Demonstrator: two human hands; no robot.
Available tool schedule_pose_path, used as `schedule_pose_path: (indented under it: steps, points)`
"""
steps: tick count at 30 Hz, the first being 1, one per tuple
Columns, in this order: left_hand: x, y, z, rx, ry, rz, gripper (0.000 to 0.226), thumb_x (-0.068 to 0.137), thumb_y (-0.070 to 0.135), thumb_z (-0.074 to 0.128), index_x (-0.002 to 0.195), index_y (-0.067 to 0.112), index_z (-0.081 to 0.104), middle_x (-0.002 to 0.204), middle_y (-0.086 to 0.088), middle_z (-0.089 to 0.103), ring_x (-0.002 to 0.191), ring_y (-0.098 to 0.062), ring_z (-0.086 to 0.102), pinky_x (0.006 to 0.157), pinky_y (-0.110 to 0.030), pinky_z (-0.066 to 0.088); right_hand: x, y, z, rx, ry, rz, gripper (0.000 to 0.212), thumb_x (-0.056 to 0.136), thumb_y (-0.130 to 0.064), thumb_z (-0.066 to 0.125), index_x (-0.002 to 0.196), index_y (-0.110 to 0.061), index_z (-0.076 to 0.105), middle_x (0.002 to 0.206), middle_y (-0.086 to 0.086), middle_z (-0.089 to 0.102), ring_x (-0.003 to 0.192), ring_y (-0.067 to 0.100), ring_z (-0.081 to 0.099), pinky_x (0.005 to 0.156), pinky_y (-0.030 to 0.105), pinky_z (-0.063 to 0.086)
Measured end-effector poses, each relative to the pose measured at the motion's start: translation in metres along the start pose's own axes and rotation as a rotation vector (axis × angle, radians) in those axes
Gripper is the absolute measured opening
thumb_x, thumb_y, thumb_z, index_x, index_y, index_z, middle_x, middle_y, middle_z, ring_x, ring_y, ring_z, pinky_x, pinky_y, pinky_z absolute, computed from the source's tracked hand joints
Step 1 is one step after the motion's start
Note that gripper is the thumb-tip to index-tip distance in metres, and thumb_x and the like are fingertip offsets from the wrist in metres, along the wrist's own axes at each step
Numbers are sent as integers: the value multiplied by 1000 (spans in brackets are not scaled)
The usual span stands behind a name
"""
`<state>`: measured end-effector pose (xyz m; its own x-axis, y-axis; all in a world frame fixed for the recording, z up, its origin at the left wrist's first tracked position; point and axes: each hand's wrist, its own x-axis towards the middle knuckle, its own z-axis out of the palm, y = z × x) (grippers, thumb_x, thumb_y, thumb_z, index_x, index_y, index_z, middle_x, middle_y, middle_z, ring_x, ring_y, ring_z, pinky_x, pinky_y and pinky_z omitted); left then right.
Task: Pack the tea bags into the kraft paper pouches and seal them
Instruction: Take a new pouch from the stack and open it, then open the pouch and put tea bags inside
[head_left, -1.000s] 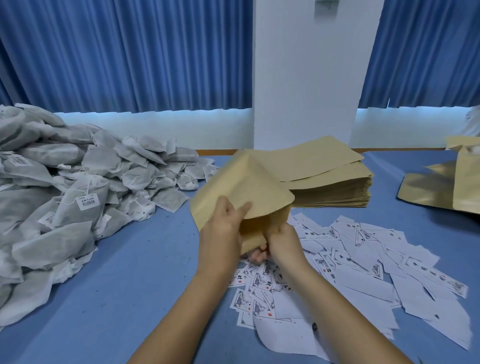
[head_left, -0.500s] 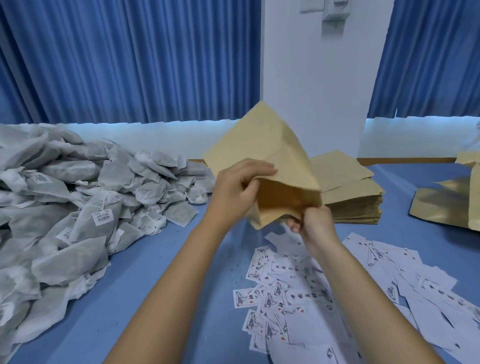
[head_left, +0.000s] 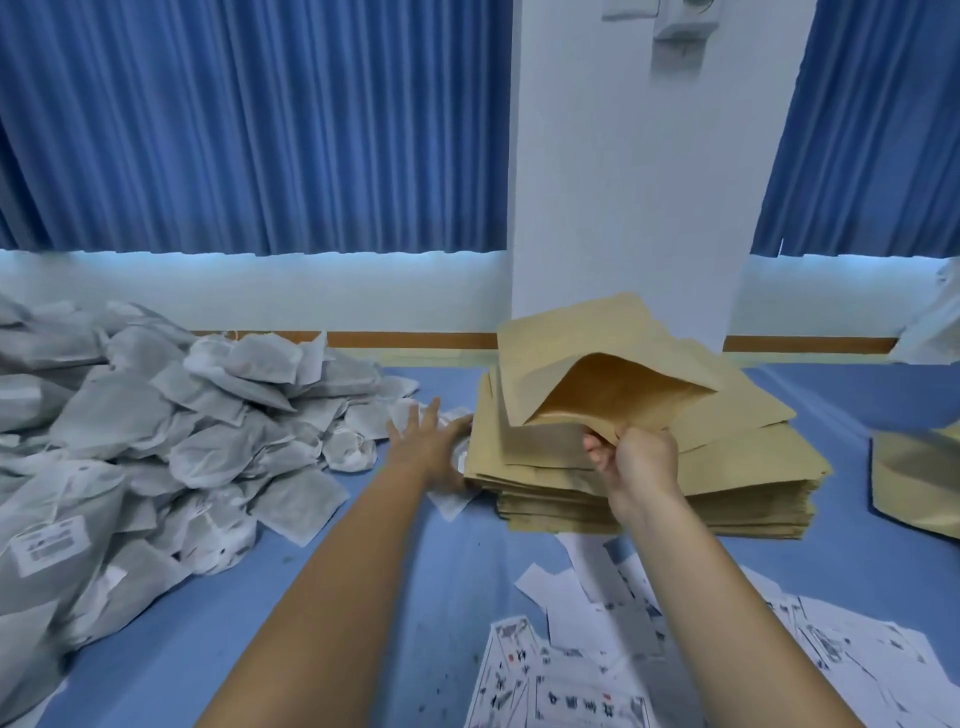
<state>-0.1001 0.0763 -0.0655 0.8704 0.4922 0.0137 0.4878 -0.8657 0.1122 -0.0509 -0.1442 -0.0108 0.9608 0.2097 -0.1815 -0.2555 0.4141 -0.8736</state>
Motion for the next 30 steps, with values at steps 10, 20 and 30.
schedule_pose_path:
  steps: [10,20,30]
  points:
    - [9,-4,32,18,138,-183,56,85,49,51,137,31,46,136,-14,39,121,-37,39,103,-41,36,2,7,-8,14,-66,31,24,99,1,29,100,-1,52,74,17,62,38,11,54,36,18,41]
    - [-145,12,29,-429,327,-171,55,72,32,71,125,18,61,111,-18,53,111,-36,46,93,-34,40,-67,6,-41,-119,-76,-28,16,103,-12,32,115,-4,40,42,8,56,32,14,49,35,19,40]
    - [-287,81,-30,-603,350,49,31,60,52,61,89,39,60,92,2,46,84,-14,51,63,-27,40,-113,23,-78,-259,-72,-149,14,104,-16,34,111,-5,41,50,2,61,31,8,51,35,16,40]
